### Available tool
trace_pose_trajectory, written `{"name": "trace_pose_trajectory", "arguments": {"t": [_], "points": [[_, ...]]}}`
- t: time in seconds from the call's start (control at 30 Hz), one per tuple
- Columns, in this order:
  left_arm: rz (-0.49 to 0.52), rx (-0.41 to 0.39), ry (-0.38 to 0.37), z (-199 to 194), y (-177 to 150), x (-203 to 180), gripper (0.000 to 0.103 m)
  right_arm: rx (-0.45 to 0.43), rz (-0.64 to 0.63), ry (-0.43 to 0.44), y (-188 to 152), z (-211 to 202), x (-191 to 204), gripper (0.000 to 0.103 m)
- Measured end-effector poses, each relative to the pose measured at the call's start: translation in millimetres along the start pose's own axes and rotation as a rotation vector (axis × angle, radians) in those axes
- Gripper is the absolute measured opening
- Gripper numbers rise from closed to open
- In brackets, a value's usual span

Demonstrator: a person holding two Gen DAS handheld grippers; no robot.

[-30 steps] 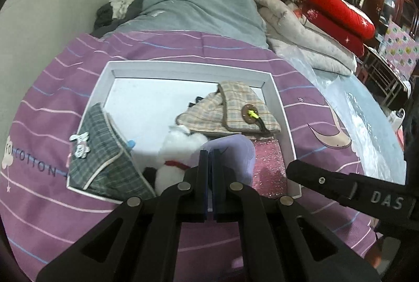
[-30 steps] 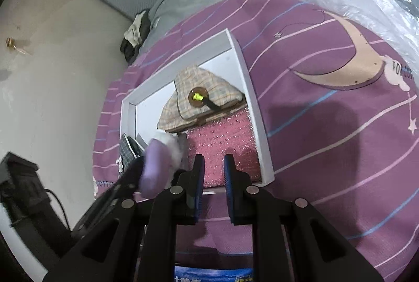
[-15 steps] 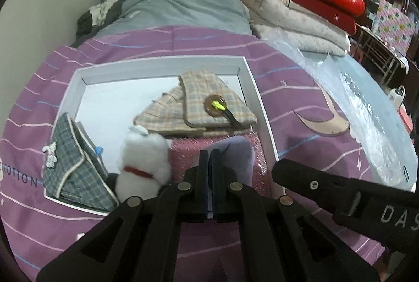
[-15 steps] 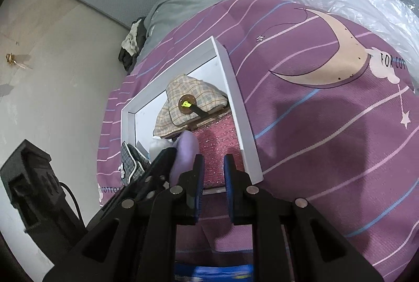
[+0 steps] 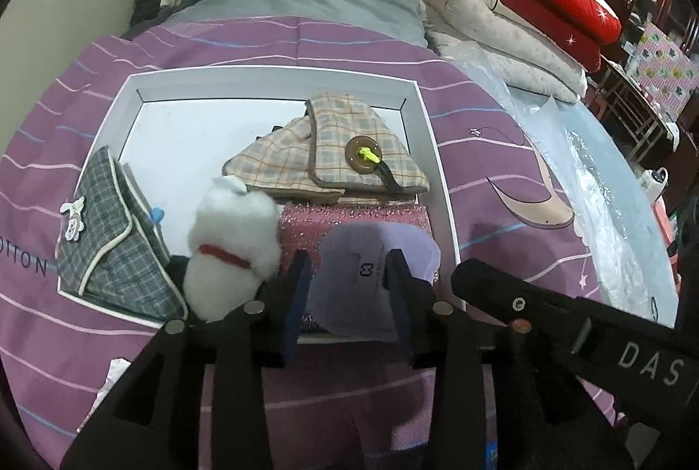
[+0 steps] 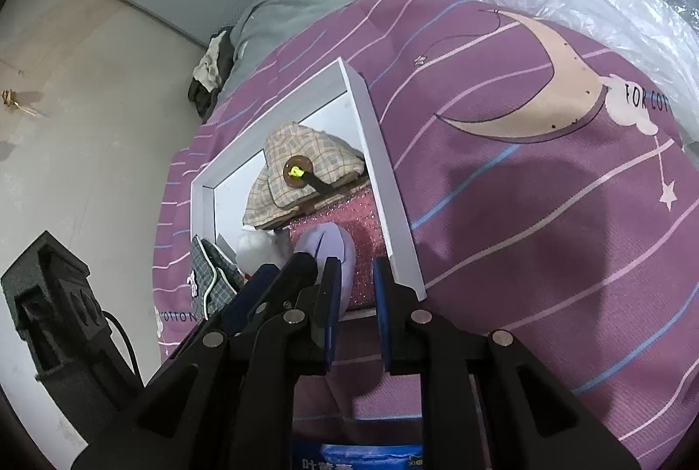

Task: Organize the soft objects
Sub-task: 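Lower the lavender pad onto the pink sponge in the box, open left gripper, then withdraw both grippers from the box toward the blue and yellow packets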

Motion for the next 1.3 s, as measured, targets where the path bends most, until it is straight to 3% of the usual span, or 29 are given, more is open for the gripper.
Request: {"name": "trace_pose_trajectory", "arguments": {"t": [0.27,0.73,0.9,1.1,1.3], "points": [[0.016,-0.008,0.02,-19.1,-1.8,1.6,0.038,-0.006,-0.05,0.001,-5.5,-5.5,12.0,0.014],[-0.064,0.106,0.04,-34.2,-20.8,40.1,0.038,0.044,-0.167,-0.003,-32.9,9.2,49.1,0.014],[-0.101,0.115,0.031,-43.0,-27.8,54.5,0.038,0.06,-0.205,0.005,-43.2,12.7,61.8,0.02],[-0.15,0.164,0.081,-44.7,-40.4,80.8,0.038,0.073,-0.235,0.01,-51.5,12.3,71.0,0.021],[-0.195,0.166,0.013,-55.2,-47.4,90.3,0.038,0.093,-0.243,0.012,-59.4,10.1,73.2,0.021]]}}
Point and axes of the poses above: each gripper's, at about its wrist camera, not at the fingertips, and z roughly the way its jaws point, x to its left, y to its top, the point moved 7 cm from there along z, roughly the way its jaws point, and after that the axes turned 15 degrees about z, right-handed, at the moved point
